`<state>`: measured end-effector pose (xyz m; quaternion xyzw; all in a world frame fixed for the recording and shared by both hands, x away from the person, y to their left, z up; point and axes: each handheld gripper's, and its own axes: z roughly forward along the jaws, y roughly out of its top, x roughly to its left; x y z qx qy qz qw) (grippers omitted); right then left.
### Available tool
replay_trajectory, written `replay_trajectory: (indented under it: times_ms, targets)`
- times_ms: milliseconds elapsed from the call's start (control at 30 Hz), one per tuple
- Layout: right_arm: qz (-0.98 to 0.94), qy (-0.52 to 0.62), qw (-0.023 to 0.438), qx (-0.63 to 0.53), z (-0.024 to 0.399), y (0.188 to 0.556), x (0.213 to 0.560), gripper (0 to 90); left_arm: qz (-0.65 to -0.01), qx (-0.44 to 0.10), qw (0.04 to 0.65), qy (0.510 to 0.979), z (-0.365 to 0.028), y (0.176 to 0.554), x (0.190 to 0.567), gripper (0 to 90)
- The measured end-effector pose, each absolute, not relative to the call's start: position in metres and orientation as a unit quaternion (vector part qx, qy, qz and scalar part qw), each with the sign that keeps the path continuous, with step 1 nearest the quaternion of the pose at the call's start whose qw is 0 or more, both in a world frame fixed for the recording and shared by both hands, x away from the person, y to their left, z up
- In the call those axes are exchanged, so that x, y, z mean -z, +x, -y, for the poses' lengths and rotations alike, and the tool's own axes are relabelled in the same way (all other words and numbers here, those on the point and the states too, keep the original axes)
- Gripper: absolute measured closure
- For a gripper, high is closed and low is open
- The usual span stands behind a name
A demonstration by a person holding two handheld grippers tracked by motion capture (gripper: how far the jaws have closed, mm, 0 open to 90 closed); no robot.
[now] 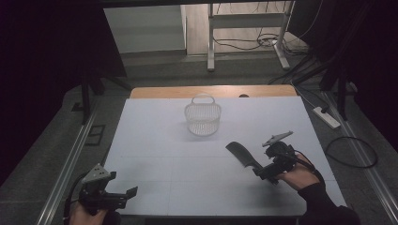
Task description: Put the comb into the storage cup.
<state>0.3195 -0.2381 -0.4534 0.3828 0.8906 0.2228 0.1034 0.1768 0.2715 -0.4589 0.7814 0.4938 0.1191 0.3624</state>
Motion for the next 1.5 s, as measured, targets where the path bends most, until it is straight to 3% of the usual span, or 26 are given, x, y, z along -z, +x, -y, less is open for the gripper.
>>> replay_trajectory:
  times_ms: [1500]
  targets:
    - [-0.909,0.381,0.084,-0.146,0.236,0.329,0.511,0.0,-0.492,-0.12,0.359,0.784,-0.27,0.177,0.459,2.0]
